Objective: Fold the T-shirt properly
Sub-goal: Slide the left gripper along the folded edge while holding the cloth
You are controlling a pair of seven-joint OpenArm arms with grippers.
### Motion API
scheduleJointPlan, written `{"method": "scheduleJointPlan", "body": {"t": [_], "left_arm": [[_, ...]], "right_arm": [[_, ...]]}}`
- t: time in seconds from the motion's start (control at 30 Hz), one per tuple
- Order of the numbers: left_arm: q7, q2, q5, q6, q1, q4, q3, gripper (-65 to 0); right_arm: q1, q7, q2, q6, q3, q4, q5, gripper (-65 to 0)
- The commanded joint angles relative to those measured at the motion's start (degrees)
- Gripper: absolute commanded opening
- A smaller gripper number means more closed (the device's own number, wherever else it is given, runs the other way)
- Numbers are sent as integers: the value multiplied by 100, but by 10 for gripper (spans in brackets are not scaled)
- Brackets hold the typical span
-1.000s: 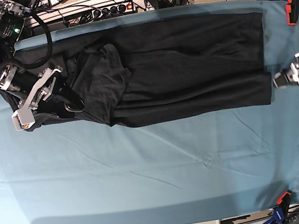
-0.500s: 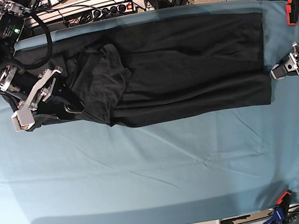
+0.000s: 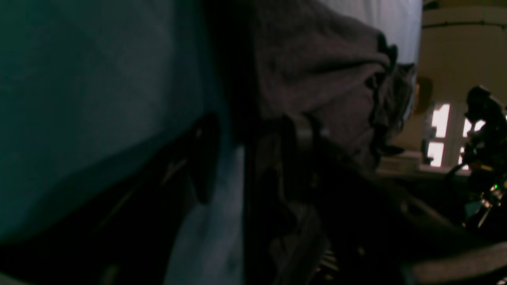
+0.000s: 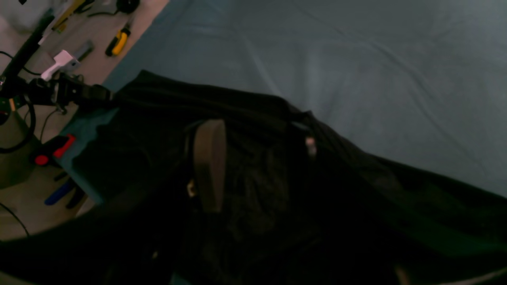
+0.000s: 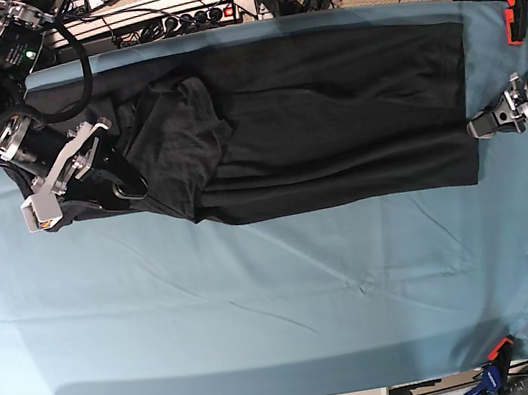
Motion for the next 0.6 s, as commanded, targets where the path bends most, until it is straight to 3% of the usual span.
{"method": "scheduleJointPlan", "body": {"t": [0.0, 0.23, 0.57], "left_arm": [[380, 251, 307, 144, 122, -55, 170, -377], [461, 138, 307, 144, 122, 448, 225, -377], [463, -407, 307, 125, 122, 935, 225, -377]], "right_arm": [[63, 173, 61, 8, 13, 94, 144, -393], [66, 190, 63, 8, 13, 94, 142, -393], [240, 448, 61, 8, 13, 94, -223, -393]]}}
